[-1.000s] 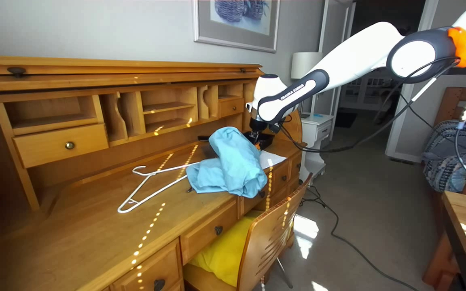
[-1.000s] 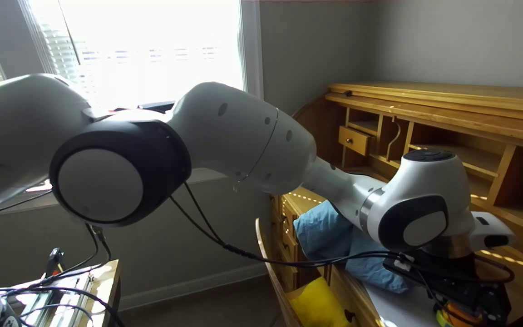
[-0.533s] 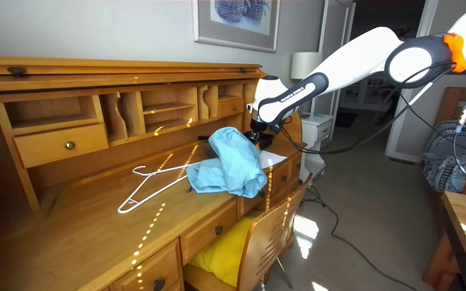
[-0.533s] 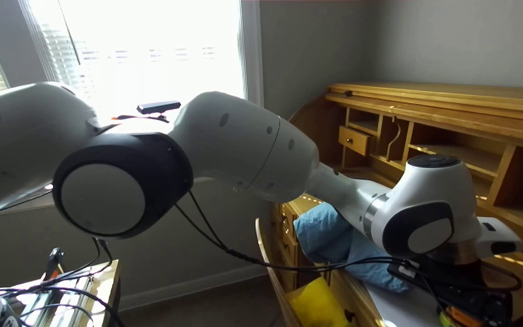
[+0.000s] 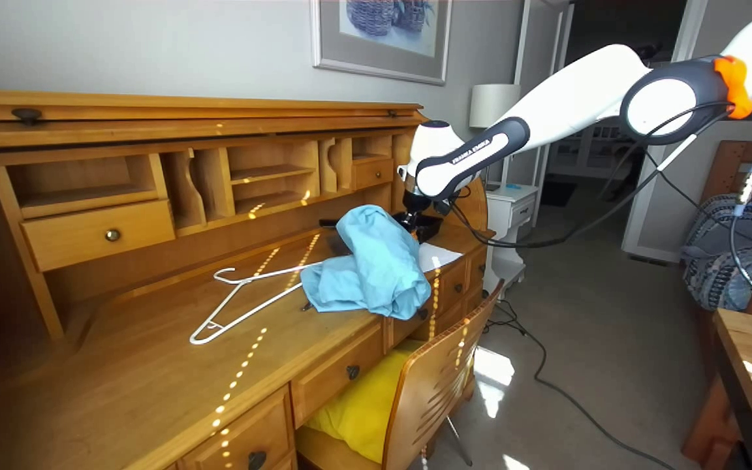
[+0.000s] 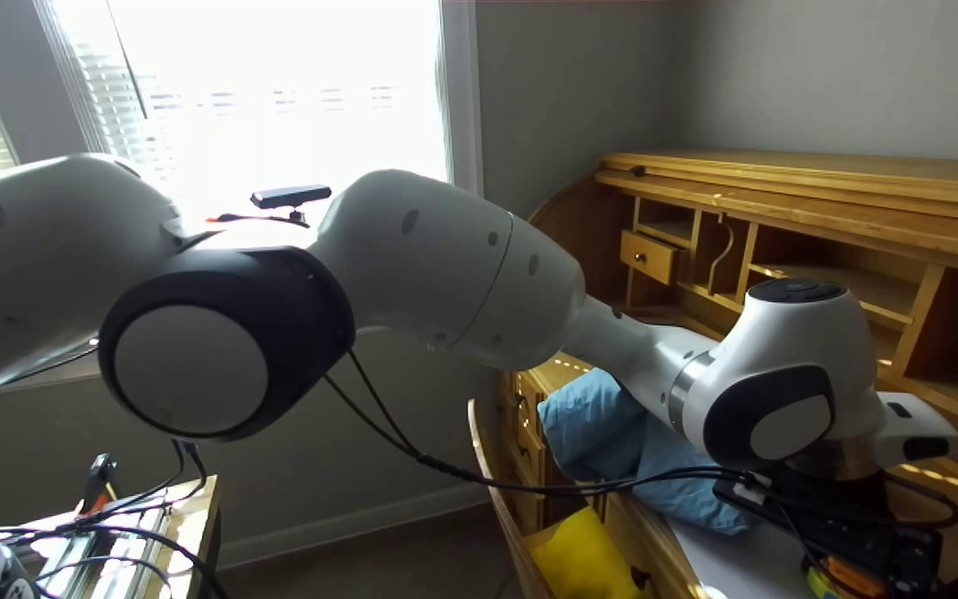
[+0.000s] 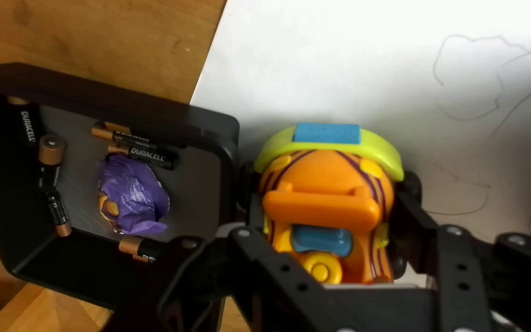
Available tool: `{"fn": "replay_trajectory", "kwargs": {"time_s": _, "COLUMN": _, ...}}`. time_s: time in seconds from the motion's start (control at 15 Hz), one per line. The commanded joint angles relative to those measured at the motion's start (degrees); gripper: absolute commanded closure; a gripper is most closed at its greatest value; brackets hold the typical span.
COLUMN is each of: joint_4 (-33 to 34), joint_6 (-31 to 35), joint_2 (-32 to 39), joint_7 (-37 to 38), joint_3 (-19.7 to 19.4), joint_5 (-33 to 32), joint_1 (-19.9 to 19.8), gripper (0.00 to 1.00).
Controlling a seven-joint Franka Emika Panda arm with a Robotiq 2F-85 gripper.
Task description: Put the car in the black box.
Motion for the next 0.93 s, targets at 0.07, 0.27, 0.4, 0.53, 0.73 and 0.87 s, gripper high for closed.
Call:
{"fn": "replay_trajectory", "kwargs": {"time_s": 0.07, "joint_4": -2.35, "joint_6": 2.57, "joint_2": -2.6, "joint_7": -0.1, "joint_3": 0.85, "joint_5": 0.65, "joint_1": -0.18, "gripper": 0.57}}
{"fn": "replay_trajectory", "kwargs": {"time_s": 0.27, "joint_4": -3.42, "joint_6": 4.74, "joint_2": -3.87, "joint_7": 0.27, "joint_3": 1.18, "joint_5": 0.91, "joint_1": -0.18, "gripper": 0.57}}
{"fn": "replay_trajectory", "kwargs": {"time_s": 0.4, "joint_4": -3.7, "joint_6": 5.44, "joint_2": -4.45, "joint_7": 2.47, "joint_3": 0.84, "joint_5": 1.39, "joint_1": -0.15, "gripper": 0.57}}
{"fn": "replay_trajectory", "kwargs": {"time_s": 0.53, "joint_4": -4.32, "joint_6": 6.3, "joint_2": -5.37, "joint_7": 3.75, "joint_3": 1.52, "joint_5": 2.34, "joint_1": -0.72, "gripper": 0.57}}
{"fn": "replay_trajectory", "kwargs": {"time_s": 0.73, "joint_4": -4.69, "joint_6": 8.34, "joint_2": -6.26, "joint_7": 7.84, "joint_3": 0.87, "joint_5": 3.42, "joint_1": -1.04, "gripper": 0.57}}
{"fn": "replay_trajectory", "kwargs": {"time_s": 0.87, "joint_4": -4.72, "joint_6": 9.77, "joint_2": -6.47, "joint_7": 13.56, "joint_3": -1.07, "joint_5": 3.61, "joint_1": -0.79, "gripper": 0.57}}
